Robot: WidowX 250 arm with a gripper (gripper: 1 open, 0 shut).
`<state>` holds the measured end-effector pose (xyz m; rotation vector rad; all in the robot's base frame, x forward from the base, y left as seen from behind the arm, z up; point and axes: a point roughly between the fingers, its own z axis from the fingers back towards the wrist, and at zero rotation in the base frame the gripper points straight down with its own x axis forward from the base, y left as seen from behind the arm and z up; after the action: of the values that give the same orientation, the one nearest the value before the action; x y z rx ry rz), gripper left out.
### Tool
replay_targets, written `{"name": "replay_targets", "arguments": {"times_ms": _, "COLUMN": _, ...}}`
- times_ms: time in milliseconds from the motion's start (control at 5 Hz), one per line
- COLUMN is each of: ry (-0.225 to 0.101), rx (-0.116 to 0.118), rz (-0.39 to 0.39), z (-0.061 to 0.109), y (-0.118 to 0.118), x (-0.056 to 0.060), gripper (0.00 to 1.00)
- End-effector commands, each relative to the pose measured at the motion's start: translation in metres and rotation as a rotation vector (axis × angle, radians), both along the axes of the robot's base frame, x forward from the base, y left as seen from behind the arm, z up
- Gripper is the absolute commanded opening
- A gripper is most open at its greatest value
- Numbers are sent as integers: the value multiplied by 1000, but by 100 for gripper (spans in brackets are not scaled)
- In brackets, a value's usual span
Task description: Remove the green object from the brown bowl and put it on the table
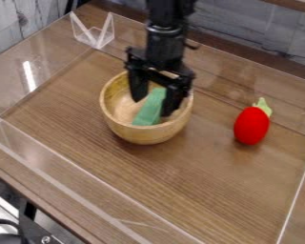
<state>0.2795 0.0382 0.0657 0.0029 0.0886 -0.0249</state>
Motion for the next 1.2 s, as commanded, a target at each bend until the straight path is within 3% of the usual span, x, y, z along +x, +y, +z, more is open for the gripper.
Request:
{"name": "replay_targets", "arguments": {"times_ms": 0, "ry": -62, "rx": 0, "rz": 9, "z": -7, "y": -7, "x": 3, "gripper": 100}}
{"name": "replay_targets", "arguments": {"times_ms": 200, "ry": -88, "rx": -2, "rz": 37, "z": -17, "y": -15, "x": 4, "gripper": 100}}
{"name": "replay_targets", "arguments": {"times_ms": 400, "ry": -115, "rx": -8, "rz": 25, "z": -16, "y": -12, "x": 12, "gripper": 100}}
{"name": "replay_targets", "arguments": {"times_ms": 1000, "ry": -156, "rx": -14, "rz": 54, "z": -19, "y": 5, "x": 32, "gripper": 100}}
